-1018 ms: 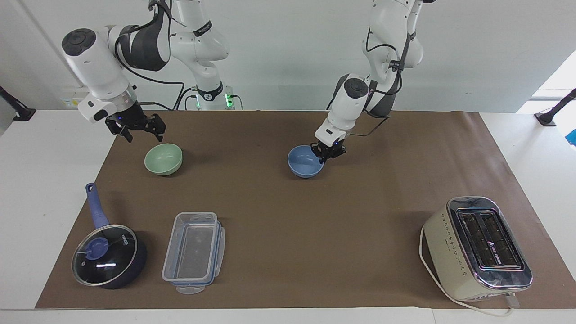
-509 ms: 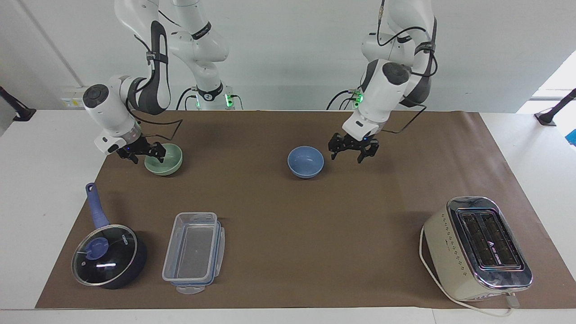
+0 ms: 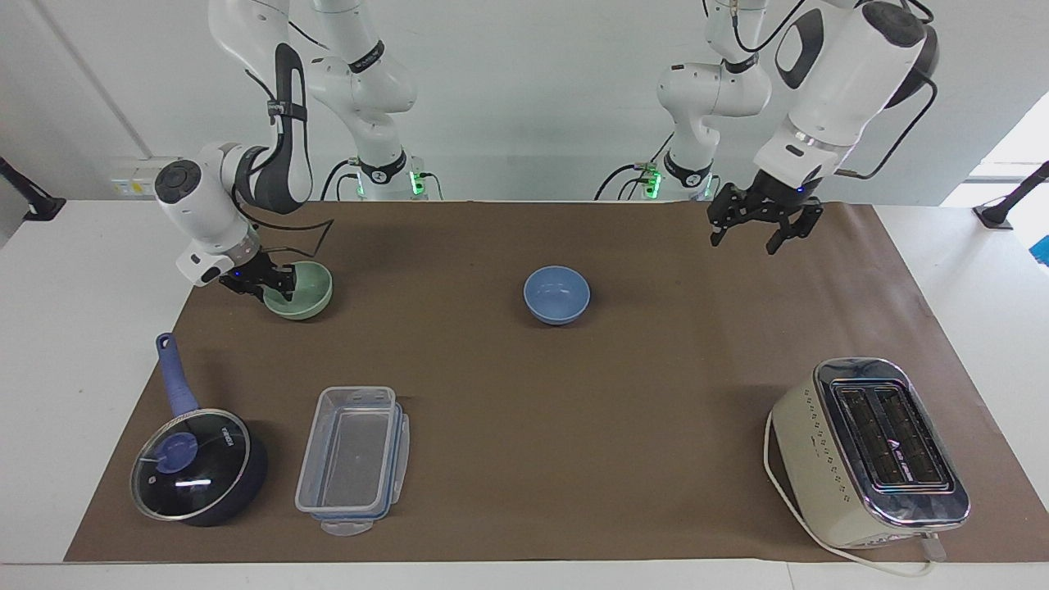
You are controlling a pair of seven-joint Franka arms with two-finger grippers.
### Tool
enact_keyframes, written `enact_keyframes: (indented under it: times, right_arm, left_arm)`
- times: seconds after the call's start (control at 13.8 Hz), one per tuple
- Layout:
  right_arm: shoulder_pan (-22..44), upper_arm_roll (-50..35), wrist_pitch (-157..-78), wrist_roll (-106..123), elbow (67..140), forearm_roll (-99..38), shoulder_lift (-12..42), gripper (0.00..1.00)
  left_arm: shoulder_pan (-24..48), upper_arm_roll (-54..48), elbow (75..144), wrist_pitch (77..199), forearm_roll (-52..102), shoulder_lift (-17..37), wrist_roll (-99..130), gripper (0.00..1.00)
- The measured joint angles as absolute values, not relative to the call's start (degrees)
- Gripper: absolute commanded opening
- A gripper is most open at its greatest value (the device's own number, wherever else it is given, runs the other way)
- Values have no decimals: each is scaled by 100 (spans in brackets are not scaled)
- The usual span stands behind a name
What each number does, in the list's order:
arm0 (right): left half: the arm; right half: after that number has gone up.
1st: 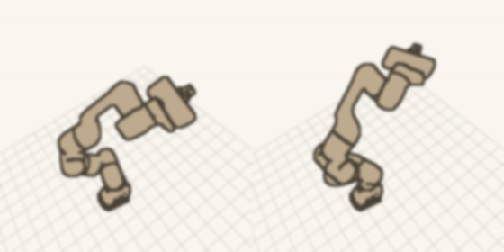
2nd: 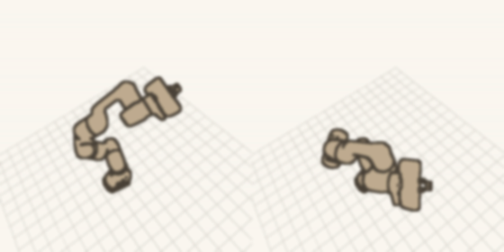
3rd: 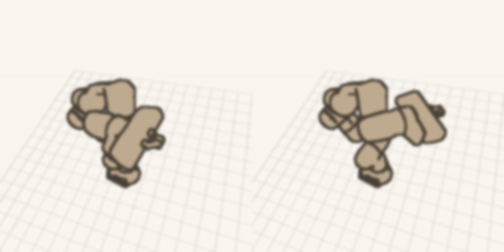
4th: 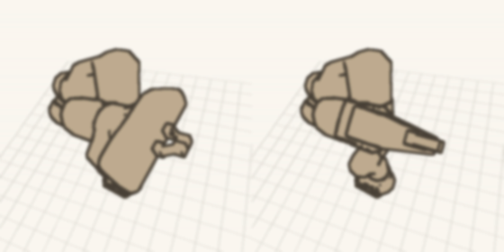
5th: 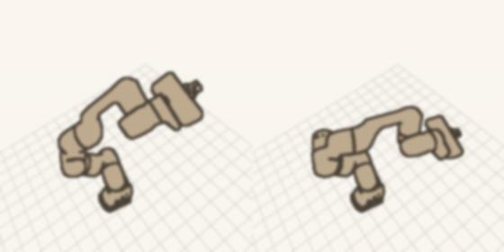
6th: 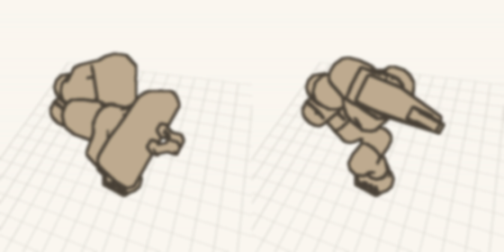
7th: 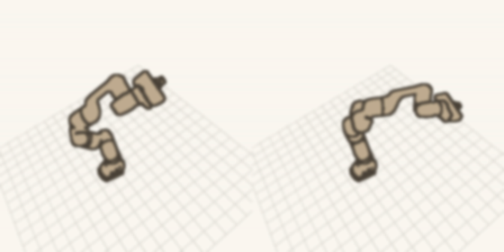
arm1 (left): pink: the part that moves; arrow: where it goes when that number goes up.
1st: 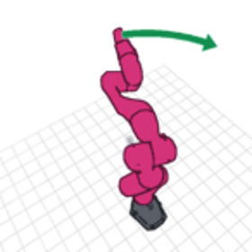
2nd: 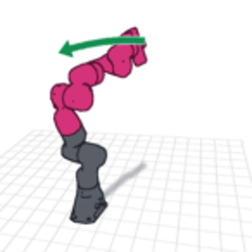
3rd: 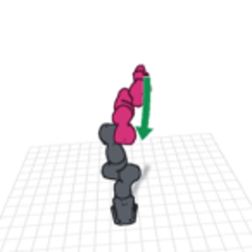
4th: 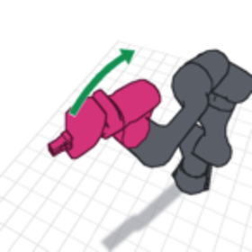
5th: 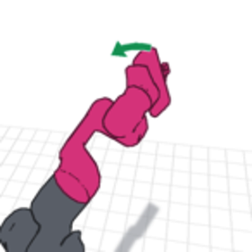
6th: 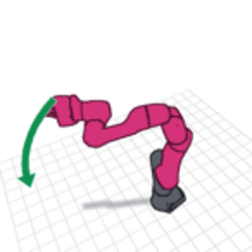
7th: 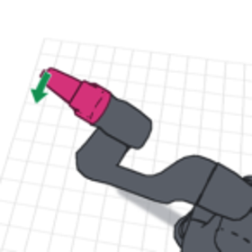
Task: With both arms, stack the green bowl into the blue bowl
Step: 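Release the blue bowl with the left gripper while the right gripper grasps the green bowl, then carry the green bowl with the right gripper over the blue bowl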
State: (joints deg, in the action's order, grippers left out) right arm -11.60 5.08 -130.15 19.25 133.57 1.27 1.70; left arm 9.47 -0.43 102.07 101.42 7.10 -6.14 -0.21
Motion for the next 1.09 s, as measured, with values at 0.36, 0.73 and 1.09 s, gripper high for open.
enact_keyframes:
  times: [0.36,0.73,1.09]
  right_arm:
    - [-1133,491,-12680,2132,13055,116,99,0]
    - [-863,416,-10898,2132,11685,-104,41,0]
    - [-95,249,-10382,1544,10902,-384,33,0]
  left_arm:
    - [710,-36,9506,9595,350,-453,-547,100]
    - [705,-43,9414,9532,335,-314,-566,100]
    - [567,-40,9404,9157,333,-322,-868,100]
